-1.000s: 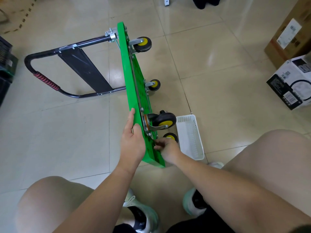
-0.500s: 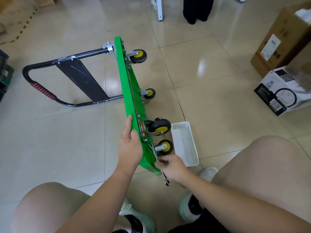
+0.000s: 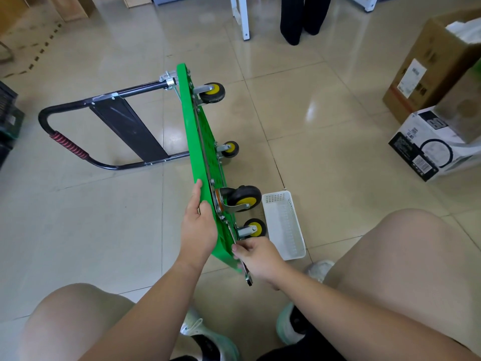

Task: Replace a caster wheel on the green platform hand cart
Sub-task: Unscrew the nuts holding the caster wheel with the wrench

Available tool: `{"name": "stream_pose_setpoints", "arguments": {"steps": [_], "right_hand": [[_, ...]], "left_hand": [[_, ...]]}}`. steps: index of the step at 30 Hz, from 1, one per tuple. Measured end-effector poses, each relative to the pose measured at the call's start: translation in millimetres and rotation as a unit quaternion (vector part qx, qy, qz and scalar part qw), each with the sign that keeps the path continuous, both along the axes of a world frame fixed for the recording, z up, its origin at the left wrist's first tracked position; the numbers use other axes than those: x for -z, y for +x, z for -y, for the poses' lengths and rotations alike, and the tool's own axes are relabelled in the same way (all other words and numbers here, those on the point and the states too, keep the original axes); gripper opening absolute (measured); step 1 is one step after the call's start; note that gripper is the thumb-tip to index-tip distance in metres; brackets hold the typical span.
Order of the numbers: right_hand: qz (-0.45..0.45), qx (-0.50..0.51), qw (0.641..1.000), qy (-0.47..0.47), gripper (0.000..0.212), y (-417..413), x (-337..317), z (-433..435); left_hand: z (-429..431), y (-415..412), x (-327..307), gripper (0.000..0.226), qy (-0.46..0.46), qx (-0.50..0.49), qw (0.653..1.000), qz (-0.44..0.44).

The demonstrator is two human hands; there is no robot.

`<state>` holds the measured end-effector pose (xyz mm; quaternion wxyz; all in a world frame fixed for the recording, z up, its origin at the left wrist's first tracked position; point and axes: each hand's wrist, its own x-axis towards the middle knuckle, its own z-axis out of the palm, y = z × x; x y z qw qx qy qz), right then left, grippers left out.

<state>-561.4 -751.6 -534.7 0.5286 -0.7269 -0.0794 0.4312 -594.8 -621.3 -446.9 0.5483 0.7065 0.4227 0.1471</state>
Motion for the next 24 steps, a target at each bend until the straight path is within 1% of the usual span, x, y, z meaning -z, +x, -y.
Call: {"name": "stream_pose_setpoints", "arguments": {"steps": [3,6,8,10,13,14,20,24], "right_hand": [[-0.018,-0.006,1.0,0.016,0.019,2.9,-2.7,-2.0],[-0.047,0.006,0.998,0.04,0.012,5.3,1.3,-4.7],[-0.058,0.013,0.997,0.045,0.011,6.6,6.8,-5.7],[-0.054,0.014,0.998,0.038,0.014,8.9,14.1,-6.8],[-0.037,-0.001,0.999,0.017,0.031,14.8,28.1,-11.3],[-0.025,-0.006,1.0,0.009,0.033,17.3,30.8,-13.2],[0.017,-0.022,0.999,-0.044,0.031,31.1,48.0,-32.4],[0.002,0.006,1.0,-0.028,0.031,46.9,56.8,-43.9]], "left_hand": [[-1.8,0.5,4.3,0.055,0.003,0.0,1.0,0.003],[-3.1,0.4,7.6,0.055,0.004,0.0,1.0,0.004],[-2.9,1.1,8.1,0.055,0.001,0.001,1.0,0.007],[-2.7,1.5,8.3,0.055,0.0,0.0,1.0,0.008],[-2.1,2.5,7.8,0.056,-0.001,0.006,1.0,0.013],[-2.1,2.7,8.1,0.056,0.001,0.008,1.0,0.012],[-1.5,-0.9,5.7,0.054,0.025,0.014,1.0,-0.009],[-2.9,2.0,1.7,0.055,0.044,0.014,0.998,-0.04]]}}
